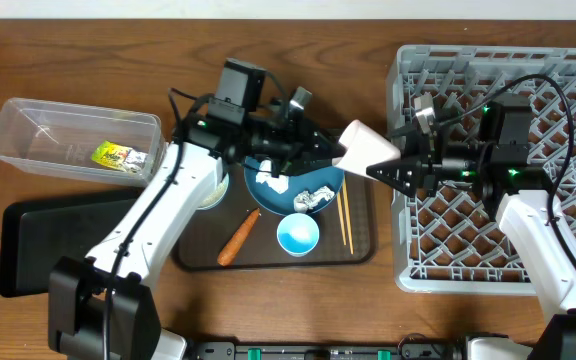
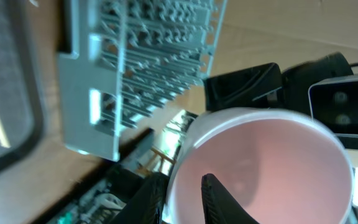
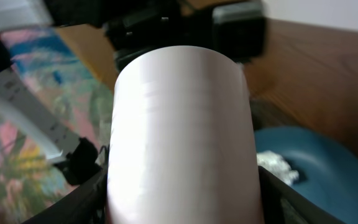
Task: Sort waste into correct bins and load items into the dishwasher rack
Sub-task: 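Place the pink cup into the dish rack with the right gripper, then grasp the small light-blue cup with the left gripper and lift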
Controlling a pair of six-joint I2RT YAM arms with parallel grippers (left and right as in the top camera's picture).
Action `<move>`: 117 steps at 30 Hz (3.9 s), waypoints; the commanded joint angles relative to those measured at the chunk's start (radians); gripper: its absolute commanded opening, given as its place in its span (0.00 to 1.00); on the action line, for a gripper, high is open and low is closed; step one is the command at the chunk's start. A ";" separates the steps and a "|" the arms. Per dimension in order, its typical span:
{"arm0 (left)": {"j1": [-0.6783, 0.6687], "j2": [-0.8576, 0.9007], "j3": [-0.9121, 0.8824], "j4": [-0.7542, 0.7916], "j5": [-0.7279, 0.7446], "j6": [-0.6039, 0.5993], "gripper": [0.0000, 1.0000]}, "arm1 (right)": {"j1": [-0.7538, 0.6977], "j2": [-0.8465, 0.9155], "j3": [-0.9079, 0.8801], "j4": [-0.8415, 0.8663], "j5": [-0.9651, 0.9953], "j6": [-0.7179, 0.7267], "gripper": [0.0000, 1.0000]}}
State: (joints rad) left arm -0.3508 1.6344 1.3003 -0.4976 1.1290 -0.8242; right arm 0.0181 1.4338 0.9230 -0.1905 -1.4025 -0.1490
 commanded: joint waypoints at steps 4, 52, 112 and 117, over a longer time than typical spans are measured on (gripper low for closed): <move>0.150 -0.021 0.007 -0.171 -0.275 0.253 0.24 | -0.031 -0.006 0.016 -0.009 0.192 0.227 0.43; 0.428 -0.361 -0.009 -0.489 -0.835 0.517 0.25 | -0.803 0.293 0.604 -0.913 1.301 0.313 0.46; -0.016 -0.285 -0.208 -0.507 -0.805 0.467 0.47 | -0.086 0.212 0.598 -1.070 1.034 -0.019 0.78; -0.087 -0.204 -0.216 -0.496 -0.805 0.460 0.47 | -0.059 0.212 0.598 -1.069 1.044 -0.019 0.79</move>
State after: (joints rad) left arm -0.4088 1.3983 1.0851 -0.9985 0.3191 -0.3473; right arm -0.0555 1.6592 1.5047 -1.2594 -0.3820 -0.1627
